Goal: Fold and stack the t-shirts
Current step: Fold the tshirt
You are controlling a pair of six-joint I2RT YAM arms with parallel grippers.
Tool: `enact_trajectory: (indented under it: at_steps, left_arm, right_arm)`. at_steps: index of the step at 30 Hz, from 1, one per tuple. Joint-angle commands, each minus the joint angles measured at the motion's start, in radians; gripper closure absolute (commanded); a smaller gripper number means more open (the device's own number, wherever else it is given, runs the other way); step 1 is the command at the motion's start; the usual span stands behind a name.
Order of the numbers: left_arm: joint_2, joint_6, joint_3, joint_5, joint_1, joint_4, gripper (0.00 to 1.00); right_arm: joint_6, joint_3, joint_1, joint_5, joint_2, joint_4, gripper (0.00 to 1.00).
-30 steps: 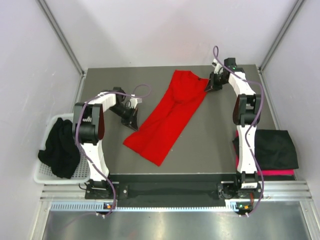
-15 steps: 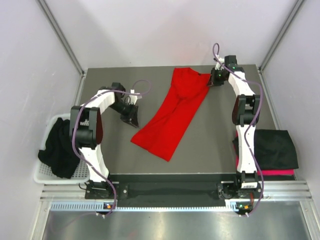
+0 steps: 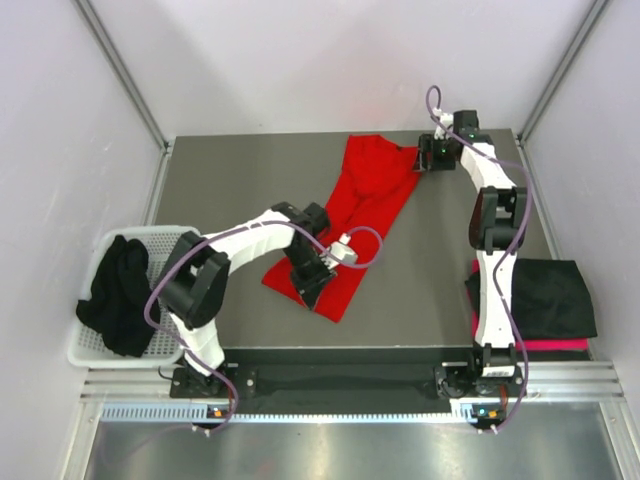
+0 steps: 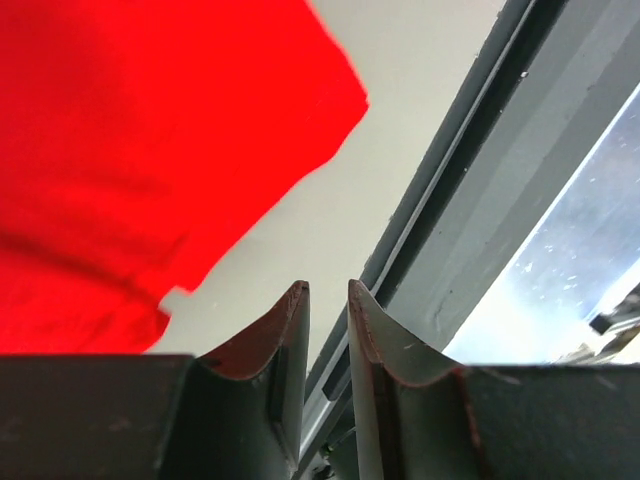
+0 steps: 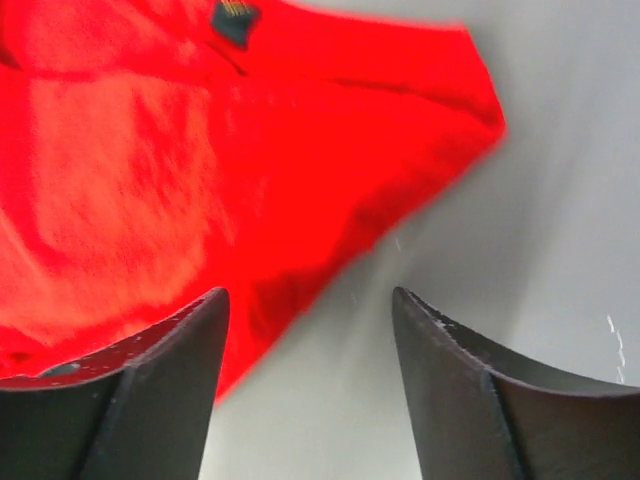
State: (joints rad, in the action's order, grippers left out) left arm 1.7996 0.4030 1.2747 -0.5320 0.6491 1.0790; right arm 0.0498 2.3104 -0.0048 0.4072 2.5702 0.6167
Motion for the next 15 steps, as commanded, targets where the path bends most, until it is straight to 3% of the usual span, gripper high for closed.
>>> enact_trajectory:
  at_steps: [1,3,4,6,15]
  left_arm:
    - [0.050,0.014,0.046,0.032,0.061,0.010,0.73]
    - [0.081,0.010,0.063,0.047,0.096,-0.010,0.70]
    - [0.098,0.008,0.069,0.056,0.106,-0.016,0.67]
    - [0.116,0.005,0.087,0.070,0.124,-0.037,0.61]
    - [0.198,-0.030,0.132,0.116,0.201,-0.096,0.61]
  right_arm:
    - [0.028,-0.098,-0.038,-0.070,-0.125,0.037,0.30]
    - [0.035,-0.182,-0.063,-0.058,-0.200,0.031,0.22]
    - [0.035,-0.216,-0.073,-0.047,-0.229,0.014,0.00]
    - [0.041,-0.316,-0.104,-0.024,-0.315,-0.009,0.00]
    - [0.108,-0.660,-0.161,-0.012,-0.611,-0.095,0.00]
